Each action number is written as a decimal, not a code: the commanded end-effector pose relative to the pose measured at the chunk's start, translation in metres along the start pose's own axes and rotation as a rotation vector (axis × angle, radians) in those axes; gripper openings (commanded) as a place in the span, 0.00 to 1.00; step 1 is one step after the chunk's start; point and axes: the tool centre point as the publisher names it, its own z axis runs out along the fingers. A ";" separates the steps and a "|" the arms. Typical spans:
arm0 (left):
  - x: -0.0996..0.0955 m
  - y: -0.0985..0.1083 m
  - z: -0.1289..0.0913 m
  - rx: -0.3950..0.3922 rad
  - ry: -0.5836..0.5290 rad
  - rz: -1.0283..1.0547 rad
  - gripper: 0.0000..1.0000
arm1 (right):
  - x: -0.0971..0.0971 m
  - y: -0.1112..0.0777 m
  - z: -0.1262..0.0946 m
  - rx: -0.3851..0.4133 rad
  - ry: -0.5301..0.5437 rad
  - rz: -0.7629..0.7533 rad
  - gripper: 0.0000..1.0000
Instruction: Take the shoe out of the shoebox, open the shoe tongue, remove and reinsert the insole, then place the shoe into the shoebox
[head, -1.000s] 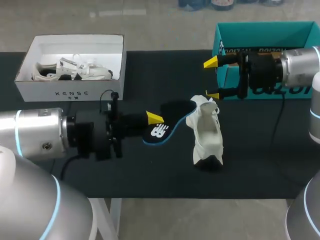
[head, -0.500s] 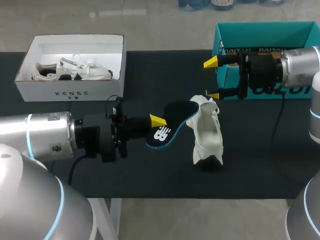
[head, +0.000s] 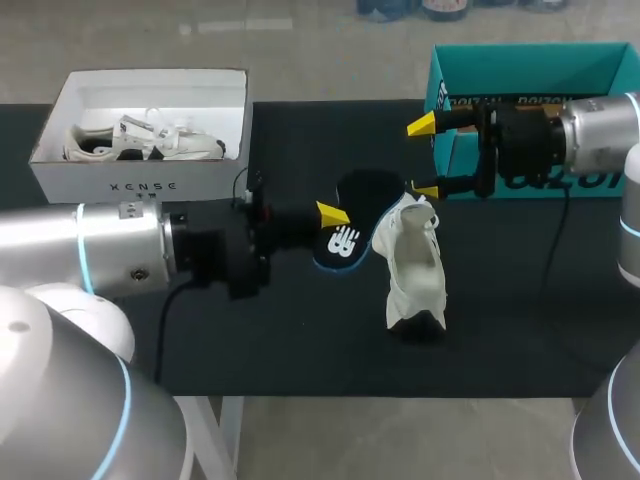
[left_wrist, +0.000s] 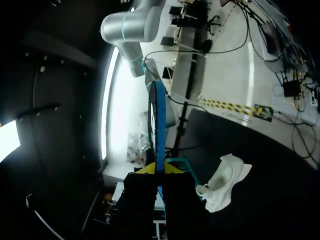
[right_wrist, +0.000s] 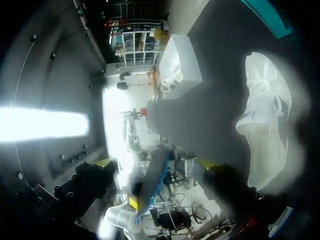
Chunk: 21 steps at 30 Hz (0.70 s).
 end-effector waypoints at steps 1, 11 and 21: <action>0.002 0.016 0.021 0.003 0.004 0.001 0.00 | 0.000 -0.001 0.001 -0.004 0.000 0.000 1.00; 0.009 0.029 0.055 0.011 -0.001 0.017 0.00 | 0.000 -0.001 0.001 -0.004 0.000 0.000 1.00; 0.009 0.036 0.084 0.000 0.016 0.077 0.00 | 0.000 -0.001 0.001 -0.004 0.000 0.000 1.00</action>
